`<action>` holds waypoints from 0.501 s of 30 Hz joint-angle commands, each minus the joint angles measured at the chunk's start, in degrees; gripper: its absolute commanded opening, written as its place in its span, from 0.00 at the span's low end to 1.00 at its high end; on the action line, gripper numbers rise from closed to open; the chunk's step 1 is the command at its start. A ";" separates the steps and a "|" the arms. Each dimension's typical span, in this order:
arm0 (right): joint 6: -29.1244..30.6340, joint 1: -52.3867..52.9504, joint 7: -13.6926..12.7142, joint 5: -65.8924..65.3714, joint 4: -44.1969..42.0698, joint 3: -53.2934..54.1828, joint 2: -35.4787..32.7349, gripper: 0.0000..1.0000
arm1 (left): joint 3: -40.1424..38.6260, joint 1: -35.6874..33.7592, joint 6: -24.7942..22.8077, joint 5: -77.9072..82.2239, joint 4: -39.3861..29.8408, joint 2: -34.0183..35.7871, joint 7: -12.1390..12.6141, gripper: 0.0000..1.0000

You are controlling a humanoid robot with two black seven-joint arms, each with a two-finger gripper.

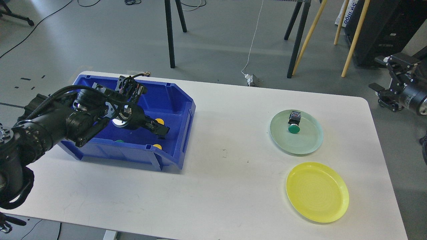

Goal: Pass button and place on color plate
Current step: 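Grasp the yellow button in the bin with the left gripper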

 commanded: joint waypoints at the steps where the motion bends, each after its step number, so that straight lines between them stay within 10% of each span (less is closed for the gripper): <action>1: -0.30 -0.02 -0.19 -0.11 0.79 0.00 -0.14 0.87 | 0.09 0.20 0.00 0.20 0.31 -0.21 0.00 0.78; 6: -0.39 -0.37 -0.19 -0.20 0.88 0.00 -0.23 0.87 | 0.00 0.12 0.00 0.03 0.31 -0.21 0.00 0.45; 15: -0.39 -0.55 -0.19 -0.20 0.88 0.00 -0.15 0.87 | -0.44 -0.32 0.00 -0.41 -0.04 -0.30 0.00 0.22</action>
